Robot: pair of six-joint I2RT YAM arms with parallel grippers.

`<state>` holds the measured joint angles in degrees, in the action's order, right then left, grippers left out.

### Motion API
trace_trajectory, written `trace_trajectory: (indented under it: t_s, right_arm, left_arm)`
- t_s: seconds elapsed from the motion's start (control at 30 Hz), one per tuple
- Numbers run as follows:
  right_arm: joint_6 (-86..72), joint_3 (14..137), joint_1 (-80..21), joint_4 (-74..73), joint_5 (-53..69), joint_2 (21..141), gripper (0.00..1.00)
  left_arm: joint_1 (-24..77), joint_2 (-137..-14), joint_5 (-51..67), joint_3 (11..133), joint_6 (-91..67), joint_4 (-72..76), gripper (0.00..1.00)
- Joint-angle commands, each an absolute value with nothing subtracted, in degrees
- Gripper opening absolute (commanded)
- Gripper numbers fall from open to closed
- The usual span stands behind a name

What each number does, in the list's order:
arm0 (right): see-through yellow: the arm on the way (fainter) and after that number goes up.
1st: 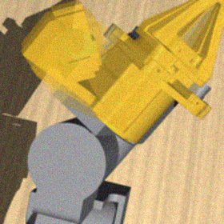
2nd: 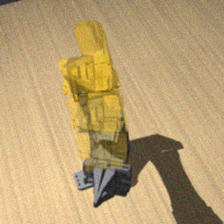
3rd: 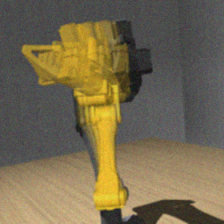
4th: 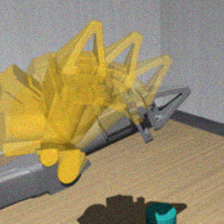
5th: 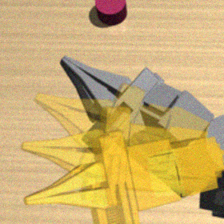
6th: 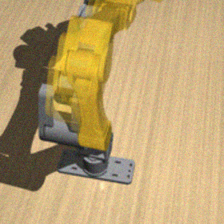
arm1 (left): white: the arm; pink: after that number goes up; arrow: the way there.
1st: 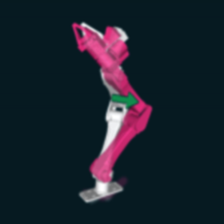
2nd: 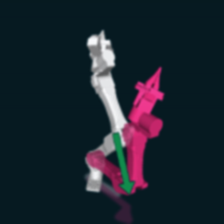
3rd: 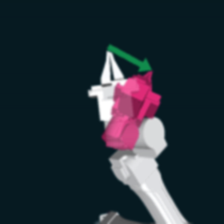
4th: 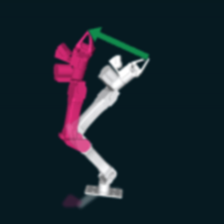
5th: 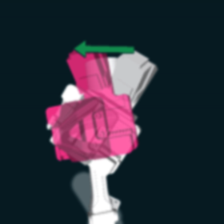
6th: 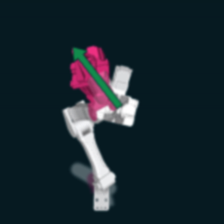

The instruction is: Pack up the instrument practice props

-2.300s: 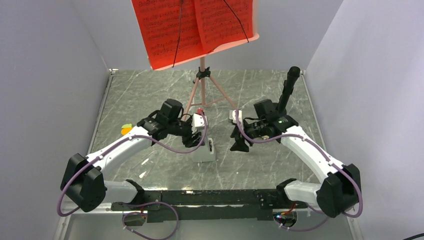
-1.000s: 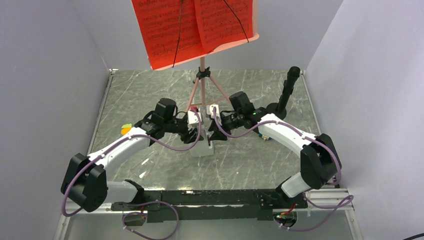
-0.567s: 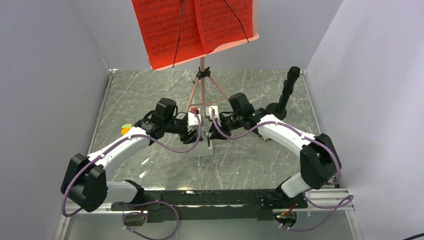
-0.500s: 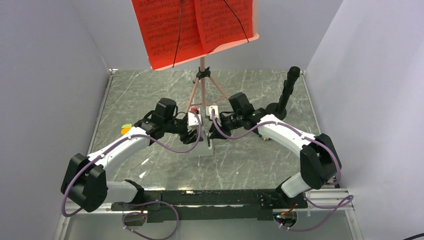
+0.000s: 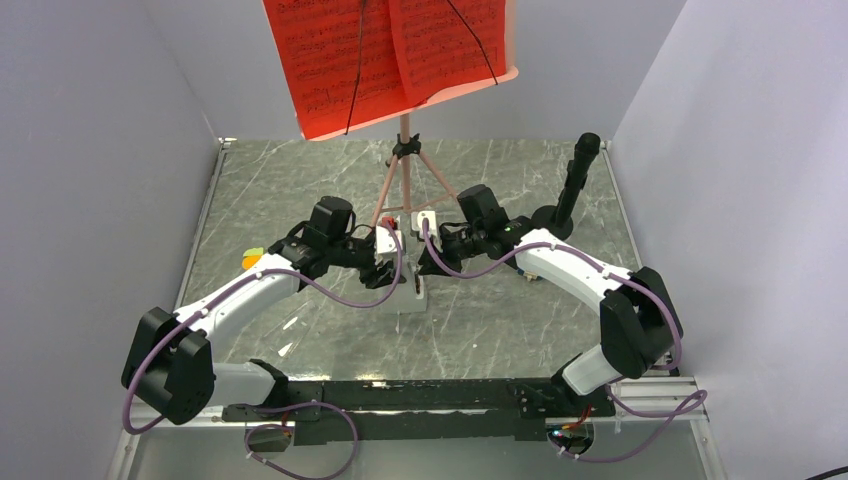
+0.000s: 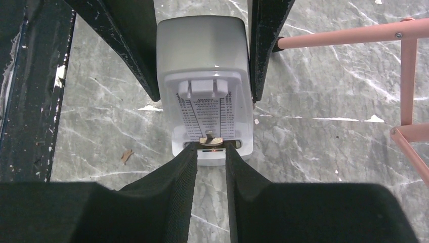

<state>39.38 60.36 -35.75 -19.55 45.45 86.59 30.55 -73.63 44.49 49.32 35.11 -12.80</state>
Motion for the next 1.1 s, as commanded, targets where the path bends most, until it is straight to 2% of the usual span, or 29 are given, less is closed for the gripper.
trace_trajectory:
  t_s: [0.0,0.73,1.07]
  right_arm:
    - [39.4,61.11,-36.04,-17.23,46.23,87.15,0.28]
    - [32.45,62.49,-35.95,-13.26,47.66,88.69,0.18]
    - [29.44,62.75,-35.97,-11.66,49.02,88.92,0.18]
  left_arm:
    - [29.84,-73.71,40.72,49.13,40.87,-16.4,0.01]
    - [29.88,-72.6,40.88,47.74,42.39,-15.79,0.01]
    - [29.88,-72.56,40.95,47.56,42.56,-14.81,0.01]
